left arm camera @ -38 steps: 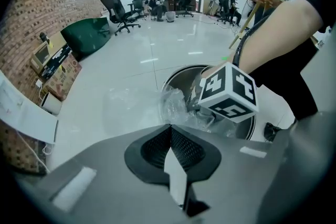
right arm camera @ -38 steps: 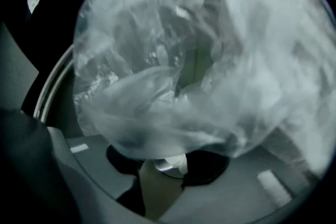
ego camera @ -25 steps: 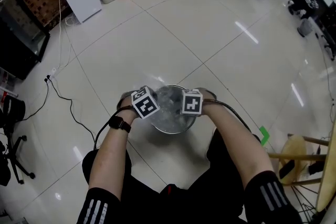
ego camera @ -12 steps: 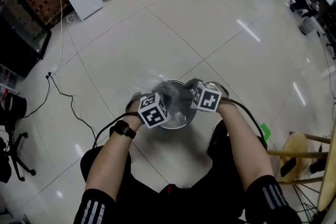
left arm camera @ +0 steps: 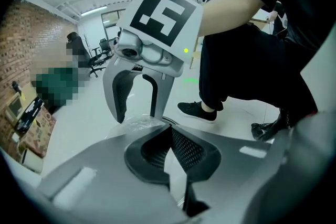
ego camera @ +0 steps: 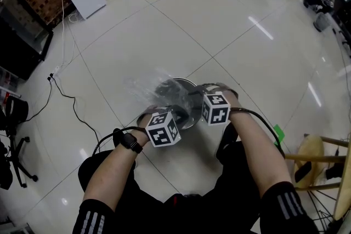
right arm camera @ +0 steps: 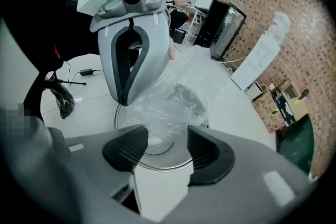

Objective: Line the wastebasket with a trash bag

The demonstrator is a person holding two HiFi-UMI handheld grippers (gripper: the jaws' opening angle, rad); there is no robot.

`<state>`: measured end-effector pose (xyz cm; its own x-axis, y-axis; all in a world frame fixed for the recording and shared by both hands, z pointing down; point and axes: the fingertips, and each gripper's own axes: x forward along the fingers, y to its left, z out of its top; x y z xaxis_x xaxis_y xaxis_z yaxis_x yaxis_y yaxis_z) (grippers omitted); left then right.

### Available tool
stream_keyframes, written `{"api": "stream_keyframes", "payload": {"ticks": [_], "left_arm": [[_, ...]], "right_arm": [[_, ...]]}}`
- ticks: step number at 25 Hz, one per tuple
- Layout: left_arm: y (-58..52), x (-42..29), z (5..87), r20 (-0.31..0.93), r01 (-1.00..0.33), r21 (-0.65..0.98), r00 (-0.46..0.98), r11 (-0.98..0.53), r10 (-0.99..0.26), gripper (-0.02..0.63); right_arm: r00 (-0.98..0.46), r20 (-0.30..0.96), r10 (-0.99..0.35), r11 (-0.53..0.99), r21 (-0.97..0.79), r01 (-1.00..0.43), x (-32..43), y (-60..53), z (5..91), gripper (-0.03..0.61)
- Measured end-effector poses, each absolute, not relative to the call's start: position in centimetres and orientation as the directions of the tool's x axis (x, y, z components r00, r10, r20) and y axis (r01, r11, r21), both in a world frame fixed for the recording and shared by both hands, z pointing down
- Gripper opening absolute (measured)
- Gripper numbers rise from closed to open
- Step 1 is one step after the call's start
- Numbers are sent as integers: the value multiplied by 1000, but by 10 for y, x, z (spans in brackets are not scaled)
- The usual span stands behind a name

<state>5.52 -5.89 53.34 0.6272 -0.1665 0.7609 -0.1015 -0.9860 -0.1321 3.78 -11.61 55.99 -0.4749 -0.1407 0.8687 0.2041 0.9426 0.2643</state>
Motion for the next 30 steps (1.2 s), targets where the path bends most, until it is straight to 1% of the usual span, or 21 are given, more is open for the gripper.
{"api": "stream_keyframes", "payload": {"ticks": [2,4,5,8,11,13,15,18,22,23,24,26,27,29,30], "left_arm": [[-54,53,547,784,-84,-136,600,-987,-159,-6],[-54,50,559,803,-79,-131,576,-988,-153,-6],[-54,49,564,809,-80,-125,569,-989,-148,-6],[-51,53,574,818,-66,-113,560,-991,-131,-6],[-46,59,577,819,-42,-117,560,-992,-121,-6],[-42,64,574,814,-26,-129,568,-991,-120,-6],[-34,71,567,802,-8,-146,585,-989,-123,-6],[-23,82,560,791,32,-178,599,-984,-124,-6],[-21,84,560,796,58,-193,593,-979,-122,-6],[-21,83,560,796,55,-191,592,-980,-122,-6],[-21,82,561,797,51,-189,591,-981,-123,-6],[-22,81,560,796,45,-187,592,-981,-125,-6],[-21,80,559,795,43,-186,594,-982,-124,-6],[-20,78,554,792,45,-180,599,-983,-118,5],[-18,76,551,791,48,-177,601,-983,-113,36]], "right_arm": [[-453,877,-158,932,284,226,44,-113,562,244],[-451,883,-134,950,243,195,48,-113,556,244],[-471,876,-106,970,195,145,49,-115,550,243],[-583,812,-38,998,-2,-69,46,-127,531,242],[-685,729,-19,953,-193,-232,42,-144,529,242],[-721,693,9,900,-320,-295,43,-148,537,242],[-743,668,54,841,-432,-327,46,-144,549,243],[-772,628,101,756,-552,-350,51,-138,562,243],[-819,547,172,706,-649,-284,35,-124,561,235],[-822,540,183,713,-649,-267,30,-122,560,212],[-819,542,188,726,-639,-256,27,-120,559,172],[-802,567,188,761,-600,-246,23,-119,557,40],[-790,584,188,778,-580,-244,22,-119,556,6],[-755,630,181,809,-532,-249,23,-119,557,6],[-731,660,173,826,-502,-258,26,-120,559,6]]}}
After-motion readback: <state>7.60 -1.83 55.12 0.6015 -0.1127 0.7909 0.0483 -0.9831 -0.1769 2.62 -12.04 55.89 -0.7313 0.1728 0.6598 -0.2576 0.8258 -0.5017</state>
